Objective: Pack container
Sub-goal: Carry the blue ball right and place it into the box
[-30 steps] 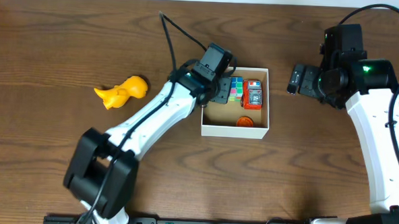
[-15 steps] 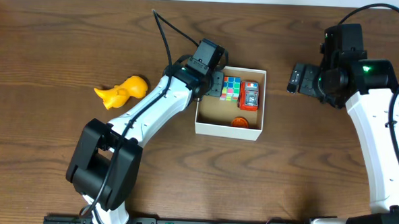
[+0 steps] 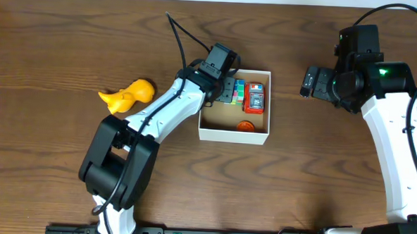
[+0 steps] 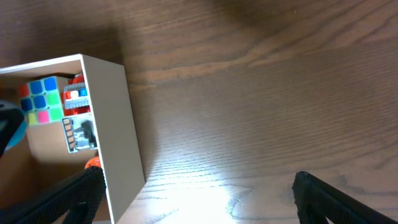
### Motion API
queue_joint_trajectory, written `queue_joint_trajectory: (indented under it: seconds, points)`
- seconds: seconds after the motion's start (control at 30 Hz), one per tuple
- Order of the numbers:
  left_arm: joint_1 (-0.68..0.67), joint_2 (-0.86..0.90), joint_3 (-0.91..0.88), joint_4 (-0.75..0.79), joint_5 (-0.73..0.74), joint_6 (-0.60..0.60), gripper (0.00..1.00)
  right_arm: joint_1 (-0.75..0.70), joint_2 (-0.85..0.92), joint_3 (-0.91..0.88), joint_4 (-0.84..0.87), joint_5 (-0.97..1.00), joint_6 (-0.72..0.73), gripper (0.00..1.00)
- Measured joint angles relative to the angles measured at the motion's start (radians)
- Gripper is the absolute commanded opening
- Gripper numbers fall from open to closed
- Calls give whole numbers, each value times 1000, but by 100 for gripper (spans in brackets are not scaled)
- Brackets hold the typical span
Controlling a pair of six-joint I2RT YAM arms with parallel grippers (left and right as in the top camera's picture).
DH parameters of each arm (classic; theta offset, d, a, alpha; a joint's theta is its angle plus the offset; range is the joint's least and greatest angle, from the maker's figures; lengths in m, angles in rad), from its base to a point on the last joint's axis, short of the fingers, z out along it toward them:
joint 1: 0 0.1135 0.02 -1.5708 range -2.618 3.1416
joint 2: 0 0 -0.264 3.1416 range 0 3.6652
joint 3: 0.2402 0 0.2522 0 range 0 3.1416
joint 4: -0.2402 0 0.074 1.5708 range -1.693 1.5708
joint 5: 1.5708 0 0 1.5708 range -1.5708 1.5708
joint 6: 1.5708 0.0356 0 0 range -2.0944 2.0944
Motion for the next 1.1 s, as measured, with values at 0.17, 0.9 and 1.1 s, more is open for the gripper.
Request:
queue_joint_trajectory:
  seconds: [0.17, 0.9, 1.1]
  points:
    - [0, 1, 2, 2, -29, 0, 6, 0, 0, 0, 0, 0, 0, 99]
    - [1, 3, 3, 16, -63, 12, 98, 0, 0, 0, 0, 0, 0, 99]
    - [5, 14, 3, 10, -72, 15, 98, 0, 0, 0, 0, 0, 0, 99]
